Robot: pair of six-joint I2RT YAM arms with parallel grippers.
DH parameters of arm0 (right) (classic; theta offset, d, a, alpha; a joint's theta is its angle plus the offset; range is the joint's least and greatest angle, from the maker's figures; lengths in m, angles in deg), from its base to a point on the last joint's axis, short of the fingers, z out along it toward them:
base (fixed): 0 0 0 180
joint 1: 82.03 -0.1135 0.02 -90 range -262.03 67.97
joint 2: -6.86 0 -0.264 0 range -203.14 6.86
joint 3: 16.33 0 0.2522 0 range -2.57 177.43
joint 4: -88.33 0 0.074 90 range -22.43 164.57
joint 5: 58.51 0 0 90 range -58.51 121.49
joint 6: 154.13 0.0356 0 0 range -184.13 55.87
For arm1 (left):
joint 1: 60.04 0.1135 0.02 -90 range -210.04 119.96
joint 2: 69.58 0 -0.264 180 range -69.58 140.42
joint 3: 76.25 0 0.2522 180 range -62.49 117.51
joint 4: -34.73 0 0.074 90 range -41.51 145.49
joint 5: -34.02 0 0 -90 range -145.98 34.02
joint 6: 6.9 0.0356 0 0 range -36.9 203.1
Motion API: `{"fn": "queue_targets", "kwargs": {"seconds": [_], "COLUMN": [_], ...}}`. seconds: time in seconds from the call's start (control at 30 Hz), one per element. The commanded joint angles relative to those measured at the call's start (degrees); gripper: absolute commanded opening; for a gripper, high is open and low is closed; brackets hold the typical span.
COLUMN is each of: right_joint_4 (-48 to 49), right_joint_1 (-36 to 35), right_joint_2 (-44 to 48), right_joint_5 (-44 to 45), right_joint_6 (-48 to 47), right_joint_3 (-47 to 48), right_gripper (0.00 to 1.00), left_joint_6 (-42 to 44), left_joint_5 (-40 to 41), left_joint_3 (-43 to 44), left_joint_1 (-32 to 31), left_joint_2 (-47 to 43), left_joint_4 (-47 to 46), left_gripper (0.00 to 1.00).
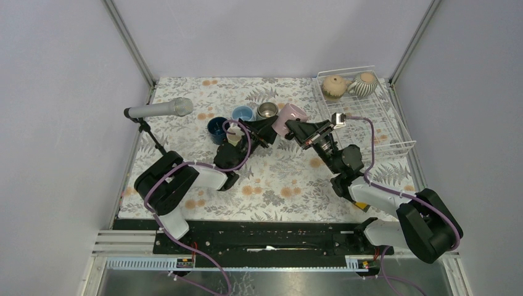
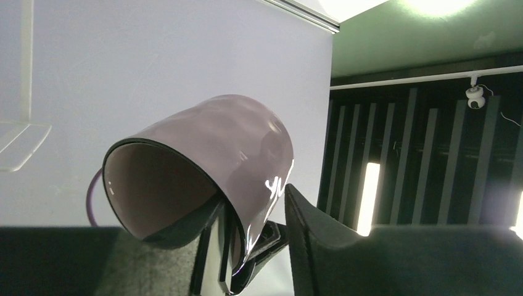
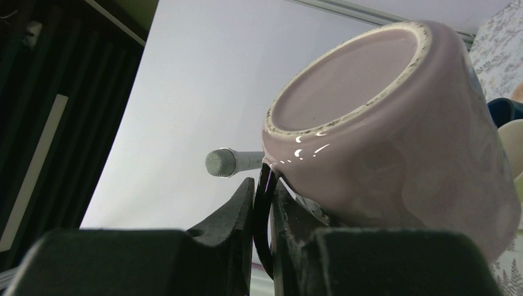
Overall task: Unload the cups from the dish rack
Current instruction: Place the cup at the center of the board.
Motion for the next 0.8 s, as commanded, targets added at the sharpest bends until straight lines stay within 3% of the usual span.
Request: {"fn": "queue_targets", "kwargs": {"seconds": [0.0, 0.23, 0.33, 0.53, 0.67, 0.77], "right_joint_4": [7.60, 4.73, 3.00, -1.62, -4.78, -6.46], "right_joint_1": [-0.39, -0.41, -0.42, -0.43, -0.41, -0.43], "right_joint_2": [0.06, 1.02, 1.85, 4.17, 5.93, 6.57], "right_joint_5": [2.35, 2.04, 1.83, 1.78, 2.16, 1.97], "right_joint_6": [-0.45, -1.36, -1.95, -3.18, -3.83, -4.08], "right_joint_3": [0.32, 0.43, 0.33, -0.37, -1.36, -1.63], "right_gripper": [0.00, 0.00, 0.02, 0.30, 0.42, 0.45], "left_joint_6": [-4.83, -4.54, -4.04, -1.60, -1.70, -1.48], "left_joint_5": [3.23, 3.27, 3.51, 5.09, 5.88, 6.40], "left_joint_3": [3.74, 4.31, 4.35, 4.05, 3.94, 4.19], "left_joint_1": [0.22, -0.47, -0.58, -0.89, -0.99, -1.17], "left_joint_2": [-1.68, -1.38, -1.51, -2.51, -2.02, -1.71], "left_joint_4": [-9.73, -9.68, -9.68, -9.59, -9.68, -9.68], "left_gripper": [0.26, 0.02, 0.00, 0.00, 0.00, 0.00]}}
